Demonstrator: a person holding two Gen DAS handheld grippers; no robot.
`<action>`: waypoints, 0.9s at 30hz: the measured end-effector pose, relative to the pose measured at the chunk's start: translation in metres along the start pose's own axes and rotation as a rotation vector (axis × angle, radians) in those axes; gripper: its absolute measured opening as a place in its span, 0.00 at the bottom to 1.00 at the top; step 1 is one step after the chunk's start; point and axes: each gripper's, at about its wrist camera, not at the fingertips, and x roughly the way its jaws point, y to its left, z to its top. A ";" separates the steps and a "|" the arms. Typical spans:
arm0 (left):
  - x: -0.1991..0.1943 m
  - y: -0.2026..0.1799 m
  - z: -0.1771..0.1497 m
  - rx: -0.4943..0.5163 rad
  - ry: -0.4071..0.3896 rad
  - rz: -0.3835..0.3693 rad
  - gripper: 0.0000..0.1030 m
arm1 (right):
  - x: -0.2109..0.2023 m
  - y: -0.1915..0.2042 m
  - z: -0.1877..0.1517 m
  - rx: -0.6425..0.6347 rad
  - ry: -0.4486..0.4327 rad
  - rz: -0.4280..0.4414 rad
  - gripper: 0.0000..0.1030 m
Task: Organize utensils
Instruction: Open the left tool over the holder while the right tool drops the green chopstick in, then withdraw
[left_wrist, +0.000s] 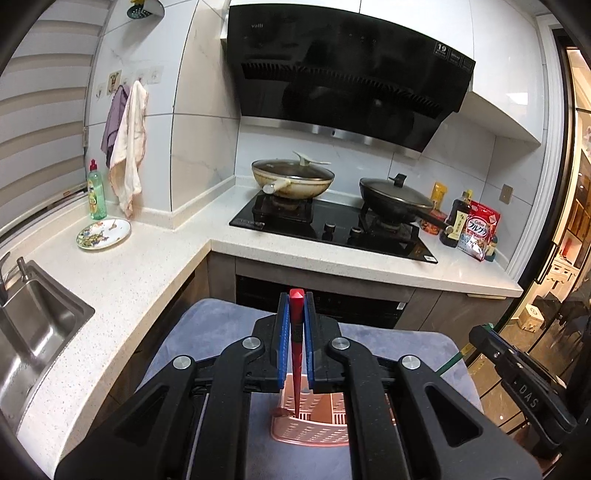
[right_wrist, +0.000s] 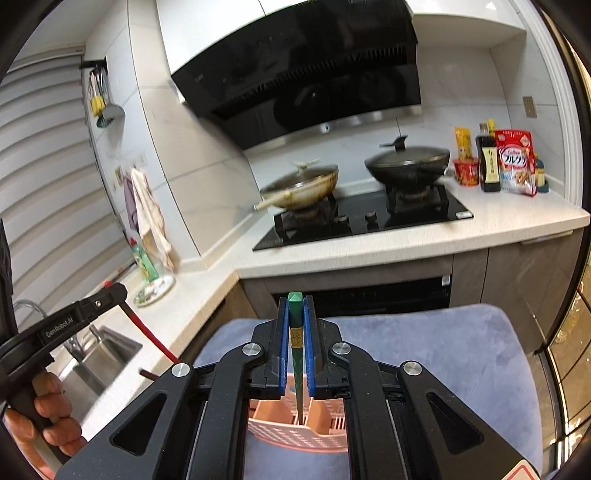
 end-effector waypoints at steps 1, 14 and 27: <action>0.003 0.001 -0.002 -0.002 0.006 -0.001 0.07 | 0.003 0.000 -0.002 -0.001 0.006 -0.001 0.07; 0.009 0.005 -0.015 -0.014 0.034 0.022 0.13 | 0.004 -0.003 -0.010 -0.002 0.027 -0.015 0.12; -0.047 0.013 -0.038 -0.003 0.018 0.045 0.44 | -0.061 -0.001 -0.037 -0.007 0.049 0.012 0.21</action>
